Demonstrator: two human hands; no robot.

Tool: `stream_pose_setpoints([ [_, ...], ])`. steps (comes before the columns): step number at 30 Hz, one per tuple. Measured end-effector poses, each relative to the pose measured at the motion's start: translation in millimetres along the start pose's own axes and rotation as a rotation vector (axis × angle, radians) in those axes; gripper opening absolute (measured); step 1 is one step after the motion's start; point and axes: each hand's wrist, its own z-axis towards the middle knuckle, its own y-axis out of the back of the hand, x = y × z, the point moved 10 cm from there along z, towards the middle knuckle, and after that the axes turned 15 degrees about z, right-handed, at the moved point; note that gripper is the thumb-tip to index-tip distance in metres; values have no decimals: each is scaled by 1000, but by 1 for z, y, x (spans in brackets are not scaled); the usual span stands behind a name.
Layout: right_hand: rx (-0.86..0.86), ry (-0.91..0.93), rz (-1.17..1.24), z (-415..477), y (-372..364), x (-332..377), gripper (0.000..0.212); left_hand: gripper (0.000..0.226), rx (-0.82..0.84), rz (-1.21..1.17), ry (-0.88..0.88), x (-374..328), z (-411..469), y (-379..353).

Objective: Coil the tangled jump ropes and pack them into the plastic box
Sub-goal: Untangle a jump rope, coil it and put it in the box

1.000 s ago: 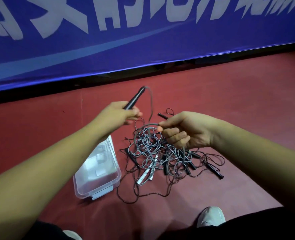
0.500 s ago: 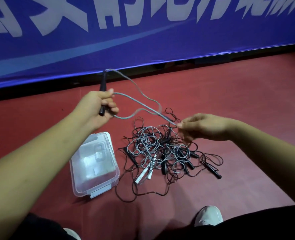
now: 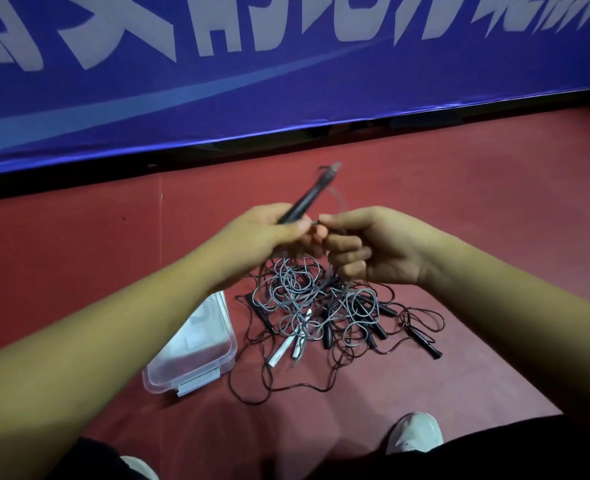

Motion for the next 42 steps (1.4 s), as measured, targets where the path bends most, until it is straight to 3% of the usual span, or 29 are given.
stream_pose_setpoints([
  [3, 17, -6, -50, -1, 4, 4, 21, 10, 10, 12, 39, -2, 0, -1],
  [7, 29, -48, -385, -8, 35, -5, 21, 21, -120, -478, 143, 12, 7, 32],
  [11, -68, -97, -479, -18, 73, -8, 19, 24, -249, -624, 242, 39, 4, 64],
  [16, -67, 7, -358, -18, 66, 4, 18, 21, -326, -416, 396, 66, 2, 76],
  [20, -40, 148, -70, -16, 28, 25, 15, 8, -565, 218, 388, 63, -4, 109],
  [21, -29, 149, -23, -16, 19, 26, 15, 7, -583, 234, 331, 55, -4, 109],
  [25, 11, 27, 33, -11, -9, 8, 16, 12, -330, -255, 72, 11, -2, 56],
  [27, 40, -7, 55, -9, -20, 2, 16, 16, -147, -211, -4, -8, -1, 26],
  [29, 72, -4, 80, -8, -27, 6, 16, 14, -49, 26, -40, -15, -4, 9],
  [31, 76, 15, 15, -7, -23, 11, 19, 16, -99, 82, -31, -16, -3, 17],
  [35, -45, 10, -685, -11, 24, 8, 26, 25, -280, -401, 103, 2, -1, 57],
  [37, -149, -73, -890, -18, 60, 3, 24, 26, -371, -515, 170, 19, -2, 83],
  [39, -205, -123, -832, -27, 86, -1, 22, 26, -422, -537, 222, 34, -6, 107],
  [42, -210, -55, -446, -28, 90, 2, 20, 23, -394, -413, 298, 50, -8, 123],
])
